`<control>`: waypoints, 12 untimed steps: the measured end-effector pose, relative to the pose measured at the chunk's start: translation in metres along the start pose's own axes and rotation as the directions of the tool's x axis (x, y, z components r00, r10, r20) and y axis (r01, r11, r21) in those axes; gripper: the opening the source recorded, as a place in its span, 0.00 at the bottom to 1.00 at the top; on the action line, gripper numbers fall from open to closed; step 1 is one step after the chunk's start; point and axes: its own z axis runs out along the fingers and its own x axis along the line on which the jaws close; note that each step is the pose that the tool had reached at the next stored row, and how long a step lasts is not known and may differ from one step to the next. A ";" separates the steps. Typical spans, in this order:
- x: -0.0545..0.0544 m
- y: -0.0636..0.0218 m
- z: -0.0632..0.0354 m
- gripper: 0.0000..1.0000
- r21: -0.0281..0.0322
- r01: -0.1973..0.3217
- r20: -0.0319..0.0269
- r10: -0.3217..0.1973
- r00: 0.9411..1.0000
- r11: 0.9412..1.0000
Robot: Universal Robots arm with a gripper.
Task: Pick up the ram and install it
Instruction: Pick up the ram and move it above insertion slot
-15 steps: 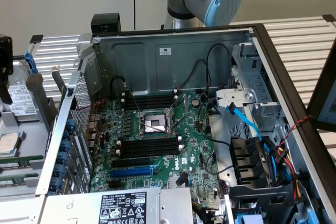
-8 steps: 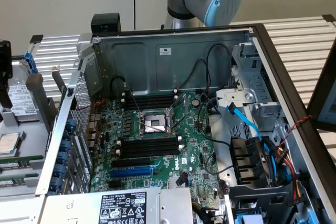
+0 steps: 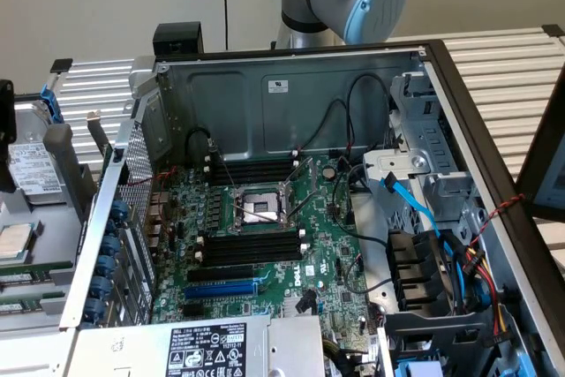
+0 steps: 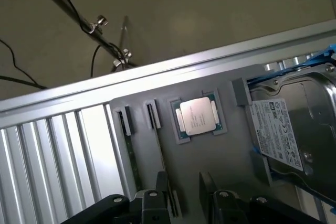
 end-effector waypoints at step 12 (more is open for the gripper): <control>0.013 -0.0041 0.0167 0.38 -0.040 0.103 -0.014 -0.104 0.994 0.994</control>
